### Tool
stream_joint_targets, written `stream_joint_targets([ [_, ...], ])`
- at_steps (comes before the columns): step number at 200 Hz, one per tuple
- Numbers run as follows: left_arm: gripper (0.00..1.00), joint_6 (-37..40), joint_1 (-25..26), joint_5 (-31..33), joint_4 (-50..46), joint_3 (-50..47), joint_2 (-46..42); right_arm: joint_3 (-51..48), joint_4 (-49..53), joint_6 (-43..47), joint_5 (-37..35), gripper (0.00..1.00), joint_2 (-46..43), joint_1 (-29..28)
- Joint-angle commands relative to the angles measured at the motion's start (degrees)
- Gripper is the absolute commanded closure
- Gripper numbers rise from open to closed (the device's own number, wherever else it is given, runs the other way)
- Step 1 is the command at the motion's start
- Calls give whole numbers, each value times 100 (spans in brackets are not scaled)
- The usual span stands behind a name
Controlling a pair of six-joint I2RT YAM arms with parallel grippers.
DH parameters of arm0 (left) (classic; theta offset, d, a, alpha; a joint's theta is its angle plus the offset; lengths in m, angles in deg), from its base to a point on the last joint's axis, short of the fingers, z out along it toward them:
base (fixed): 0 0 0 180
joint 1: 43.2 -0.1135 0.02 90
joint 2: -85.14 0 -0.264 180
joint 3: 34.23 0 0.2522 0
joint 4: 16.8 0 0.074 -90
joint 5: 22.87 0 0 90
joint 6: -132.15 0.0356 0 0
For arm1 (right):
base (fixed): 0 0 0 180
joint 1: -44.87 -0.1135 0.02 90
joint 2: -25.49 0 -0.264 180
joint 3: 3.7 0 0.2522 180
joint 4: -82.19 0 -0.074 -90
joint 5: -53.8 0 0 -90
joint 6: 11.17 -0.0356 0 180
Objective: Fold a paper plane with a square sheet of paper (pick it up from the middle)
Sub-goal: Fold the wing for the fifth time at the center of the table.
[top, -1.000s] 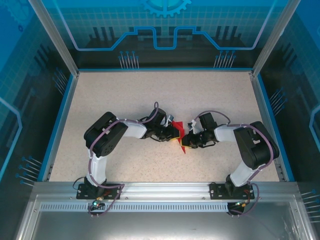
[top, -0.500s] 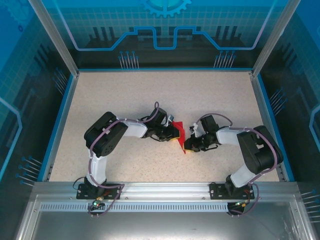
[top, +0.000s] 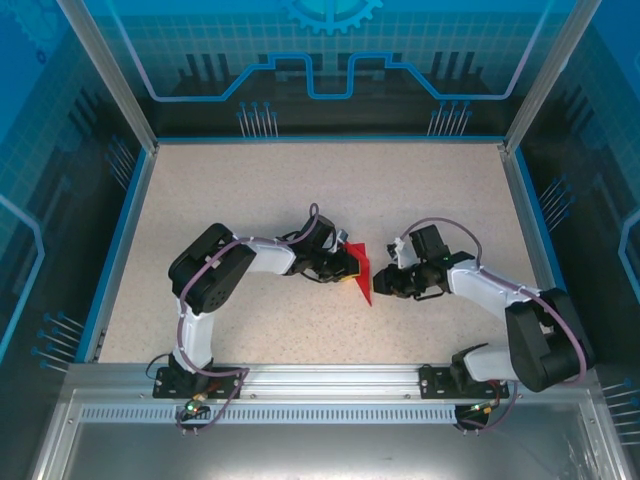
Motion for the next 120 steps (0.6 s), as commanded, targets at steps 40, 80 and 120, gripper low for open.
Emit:
stream_joint_targets([
  [40,82,119,4,274,-506,25,209,641,-575,-75,554,87,1246,-340],
  [80,82,114,10,286,-560,52,214,573,-566,-74,370,87,1453,-378],
  [120,82,79,5,346,-615,70,205,466,-281,71,181,87,1566,-401],
])
